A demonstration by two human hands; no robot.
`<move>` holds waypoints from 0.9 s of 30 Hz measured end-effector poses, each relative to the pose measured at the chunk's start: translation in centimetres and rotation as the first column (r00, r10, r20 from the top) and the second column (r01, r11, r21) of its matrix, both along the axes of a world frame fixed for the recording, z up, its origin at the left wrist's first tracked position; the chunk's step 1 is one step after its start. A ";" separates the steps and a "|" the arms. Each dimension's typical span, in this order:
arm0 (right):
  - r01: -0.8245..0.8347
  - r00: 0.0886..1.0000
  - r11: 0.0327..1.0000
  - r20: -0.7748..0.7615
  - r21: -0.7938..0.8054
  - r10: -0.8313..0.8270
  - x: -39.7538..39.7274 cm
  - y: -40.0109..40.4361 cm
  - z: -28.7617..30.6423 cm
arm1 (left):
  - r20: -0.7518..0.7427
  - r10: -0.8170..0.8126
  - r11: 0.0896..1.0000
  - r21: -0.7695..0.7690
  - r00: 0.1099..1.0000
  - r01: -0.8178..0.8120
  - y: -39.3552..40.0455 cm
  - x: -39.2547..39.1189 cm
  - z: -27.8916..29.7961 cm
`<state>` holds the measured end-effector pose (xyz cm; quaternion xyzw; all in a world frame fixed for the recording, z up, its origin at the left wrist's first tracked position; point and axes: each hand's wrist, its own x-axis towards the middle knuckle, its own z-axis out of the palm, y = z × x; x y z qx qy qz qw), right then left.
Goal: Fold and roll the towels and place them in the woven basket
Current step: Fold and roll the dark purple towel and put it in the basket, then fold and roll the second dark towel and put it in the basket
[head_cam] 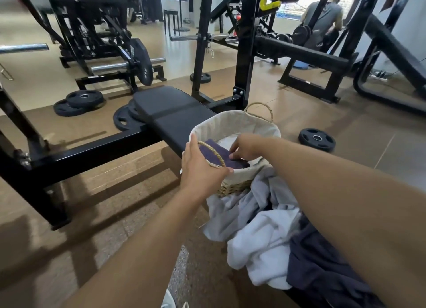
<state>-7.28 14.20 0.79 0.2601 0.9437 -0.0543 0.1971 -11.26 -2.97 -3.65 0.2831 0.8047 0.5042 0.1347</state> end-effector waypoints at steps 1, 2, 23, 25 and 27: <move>0.030 0.997 0.998 -0.071 -0.047 -0.033 0.1 0.2 0.3 | 0.010 -0.003 1.000 -0.004 1.000 0.003 -0.1 0.2 0.2; 0.049 0.987 0.995 -0.147 -0.088 -0.062 0.1 0.3 0.6 | 0.017 -0.009 1.000 -0.004 1.000 0.009 -0.2 0.3 0.3; 0.036 0.913 0.990 -0.398 -0.135 -0.087 0.2 -0.8 -0.6 | -0.025 0.009 0.999 -0.036 1.000 -0.010 -0.5 0.3 0.1; 0.072 0.778 0.988 -0.612 -0.140 -0.143 1.8 -1.0 0.0 | -0.054 0.030 0.999 -0.032 0.998 -0.032 -0.4 0.0 0.0; 0.076 0.643 0.983 -0.746 -0.164 -0.174 4.6 -1.7 0.9 | -0.058 0.051 0.999 -0.011 0.997 -0.052 -0.4 -0.3 0.0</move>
